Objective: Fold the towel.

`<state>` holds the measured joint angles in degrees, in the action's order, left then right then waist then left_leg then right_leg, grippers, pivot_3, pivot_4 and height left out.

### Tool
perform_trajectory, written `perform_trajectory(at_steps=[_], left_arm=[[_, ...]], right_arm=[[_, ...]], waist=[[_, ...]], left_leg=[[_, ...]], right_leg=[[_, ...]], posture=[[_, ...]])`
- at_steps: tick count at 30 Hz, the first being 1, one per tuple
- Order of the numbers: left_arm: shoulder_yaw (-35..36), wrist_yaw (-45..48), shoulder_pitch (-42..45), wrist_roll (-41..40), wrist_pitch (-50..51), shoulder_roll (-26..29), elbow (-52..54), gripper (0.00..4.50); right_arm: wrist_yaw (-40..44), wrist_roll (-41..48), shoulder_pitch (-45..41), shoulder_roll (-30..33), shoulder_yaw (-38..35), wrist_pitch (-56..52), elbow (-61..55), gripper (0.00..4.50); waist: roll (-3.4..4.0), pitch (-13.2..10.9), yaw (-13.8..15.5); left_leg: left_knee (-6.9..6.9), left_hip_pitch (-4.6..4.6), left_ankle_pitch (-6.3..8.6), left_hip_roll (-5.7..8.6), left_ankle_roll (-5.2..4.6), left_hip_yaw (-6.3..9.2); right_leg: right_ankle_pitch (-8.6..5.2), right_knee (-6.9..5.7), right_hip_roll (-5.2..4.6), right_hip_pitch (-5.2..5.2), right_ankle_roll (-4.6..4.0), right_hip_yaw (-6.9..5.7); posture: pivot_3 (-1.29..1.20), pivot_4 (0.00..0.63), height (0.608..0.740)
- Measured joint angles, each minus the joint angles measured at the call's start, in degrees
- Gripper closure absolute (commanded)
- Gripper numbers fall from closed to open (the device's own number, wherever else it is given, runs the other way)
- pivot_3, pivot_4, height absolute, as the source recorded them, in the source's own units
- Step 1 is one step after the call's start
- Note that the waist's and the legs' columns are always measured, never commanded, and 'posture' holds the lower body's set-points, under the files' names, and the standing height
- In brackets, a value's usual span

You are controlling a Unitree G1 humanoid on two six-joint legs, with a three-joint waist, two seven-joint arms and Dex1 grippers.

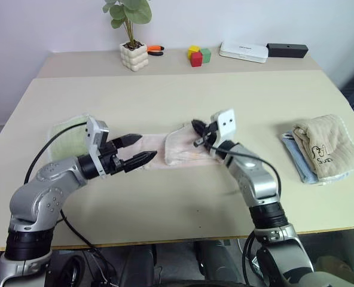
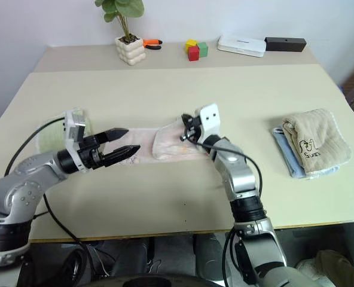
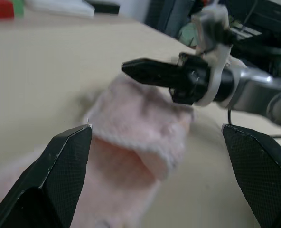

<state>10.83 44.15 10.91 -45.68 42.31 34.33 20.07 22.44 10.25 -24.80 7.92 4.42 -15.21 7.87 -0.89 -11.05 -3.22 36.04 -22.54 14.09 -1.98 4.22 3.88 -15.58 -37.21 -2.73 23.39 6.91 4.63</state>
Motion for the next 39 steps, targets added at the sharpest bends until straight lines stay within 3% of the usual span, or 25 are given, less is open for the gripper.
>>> perform_trajectory(at_steps=[3,9,12,19,23,30,39], left_arm=[[2.95,-5.68,-2.47,-4.45,4.47,-2.04,1.37,0.0],[7.13,-22.41,-10.75,-17.18,11.06,-12.4,4.28,0.0],[8.51,-30.64,-14.36,-22.28,12.31,-15.64,4.86,0.0],[10.33,-44.46,-19.57,-37.35,9.79,-19.68,8.07,0.0],[10.33,-49.83,-20.85,-41.65,6.5,-19.95,9.4,0.0],[10.39,-55.53,-19.84,-40.23,0.7,-19.29,6.08,0.0],[8.76,-55.7,-16.36,-40.32,-0.46,-19.7,1.8,0.0]], right_arm=[[0.02,-2.94,1.86,0.26,1.73,5.52,3.78,4.44],[-0.37,-8.26,2.01,0.49,4.17,17.82,10.57,4.44],[1.0,-8.6,1.99,0.48,4.17,19.04,10.92,3.68],[5.16,-4.75,1.51,1.13,2.78,14.83,6.52,0.19],[11.1,-0.02,-0.18,6.46,0.55,10.72,-0.53,0.08],[25.98,18.75,0.19,23.46,-5.45,-14.0,-16.53,0.08],[29.84,28.67,-0.75,30.72,-11.13,-24.84,-22.05,0.08]], waist=[[-0.01,0.01,-0.03],[-0.33,0.27,-0.26],[-0.4,0.31,-0.21],[-0.34,0.27,-0.03],[-0.31,0.25,0.79],[-0.32,0.24,1.28],[-0.28,0.26,1.43]], left_leg=[[0.04,0.05,0.0,0.0,0.0,0.0],[0.03,0.23,0.01,0.0,0.01,0.05],[0.08,0.26,0.01,0.0,0.01,0.07],[0.08,0.22,0.01,0.0,0.02,0.06],[0.1,0.17,0.01,0.04,0.02,0.05],[0.09,0.12,0.01,0.08,0.02,0.04],[0.1,0.12,0.01,0.09,0.02,0.02]], right_leg=[[0.0,0.01,-0.01,-0.07,0.0,0.0],[0.0,0.01,0.0,-0.27,-0.01,-0.02],[0.0,0.02,0.0,-0.32,-0.02,-0.02],[-0.03,0.03,-0.01,-0.28,-0.09,-0.01],[-0.09,0.12,-0.04,-0.28,-0.19,-0.01],[-0.22,0.26,-0.06,-0.28,-0.42,-0.01],[-0.24,0.29,-0.06,-0.29,-0.44,0.0]], posture=[[0.0,0.15,0.74],[0.0,0.15,0.74],[0.0,0.15,0.74],[0.0,0.15,0.74],[0.0,0.15,0.74],[0.0,0.15,0.74],[0.0,0.15,0.74]])
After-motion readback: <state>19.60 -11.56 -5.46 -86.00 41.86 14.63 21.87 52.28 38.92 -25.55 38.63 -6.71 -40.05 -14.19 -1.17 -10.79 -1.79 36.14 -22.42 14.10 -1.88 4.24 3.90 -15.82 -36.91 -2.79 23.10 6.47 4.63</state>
